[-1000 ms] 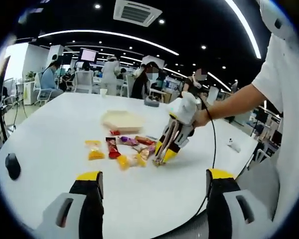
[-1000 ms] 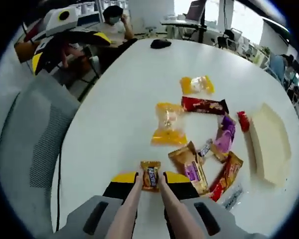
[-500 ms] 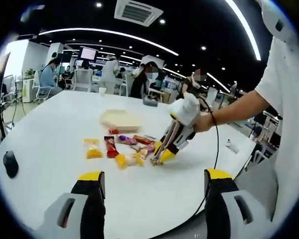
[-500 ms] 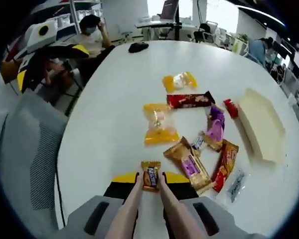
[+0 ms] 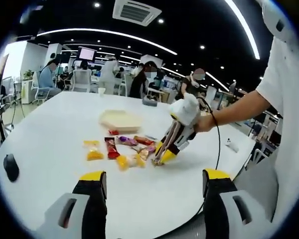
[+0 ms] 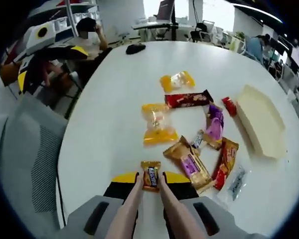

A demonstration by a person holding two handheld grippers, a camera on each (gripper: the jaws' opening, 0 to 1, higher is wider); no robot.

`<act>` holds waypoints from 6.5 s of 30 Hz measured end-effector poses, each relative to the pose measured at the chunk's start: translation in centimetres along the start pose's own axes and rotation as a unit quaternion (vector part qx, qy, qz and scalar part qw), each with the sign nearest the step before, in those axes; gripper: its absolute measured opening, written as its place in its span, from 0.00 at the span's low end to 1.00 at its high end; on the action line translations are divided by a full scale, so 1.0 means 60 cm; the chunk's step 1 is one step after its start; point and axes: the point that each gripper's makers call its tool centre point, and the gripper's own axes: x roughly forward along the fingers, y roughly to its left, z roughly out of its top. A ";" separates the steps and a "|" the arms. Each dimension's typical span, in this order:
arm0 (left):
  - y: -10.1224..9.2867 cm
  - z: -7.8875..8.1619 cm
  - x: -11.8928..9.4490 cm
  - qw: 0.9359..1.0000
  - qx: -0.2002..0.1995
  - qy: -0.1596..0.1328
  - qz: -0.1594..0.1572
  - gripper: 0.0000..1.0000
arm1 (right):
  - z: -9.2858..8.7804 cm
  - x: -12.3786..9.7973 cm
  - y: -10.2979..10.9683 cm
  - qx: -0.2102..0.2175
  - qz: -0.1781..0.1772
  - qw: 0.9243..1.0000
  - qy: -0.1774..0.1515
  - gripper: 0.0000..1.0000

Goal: Place the target food into the container with the food tongs after gripping and lifting it, then release it inside without dropping or visibly crushing the food.

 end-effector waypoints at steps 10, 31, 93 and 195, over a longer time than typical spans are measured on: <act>-0.001 0.007 -0.003 1.000 0.004 0.001 -0.015 0.78 | 0.017 -0.016 0.008 0.058 -0.007 0.997 -0.049 0.18; 0.029 0.096 0.035 0.987 0.067 0.015 -0.145 0.79 | 0.049 -0.161 0.036 0.256 -0.169 0.930 -0.202 0.18; 0.139 0.152 0.036 0.971 0.116 0.028 -0.208 0.93 | 0.191 -0.332 -0.117 0.316 -0.393 0.806 -0.309 0.18; 0.111 0.199 0.023 0.975 0.166 0.000 -0.145 0.99 | 0.179 -0.312 -0.019 0.290 -0.369 0.833 -0.292 0.26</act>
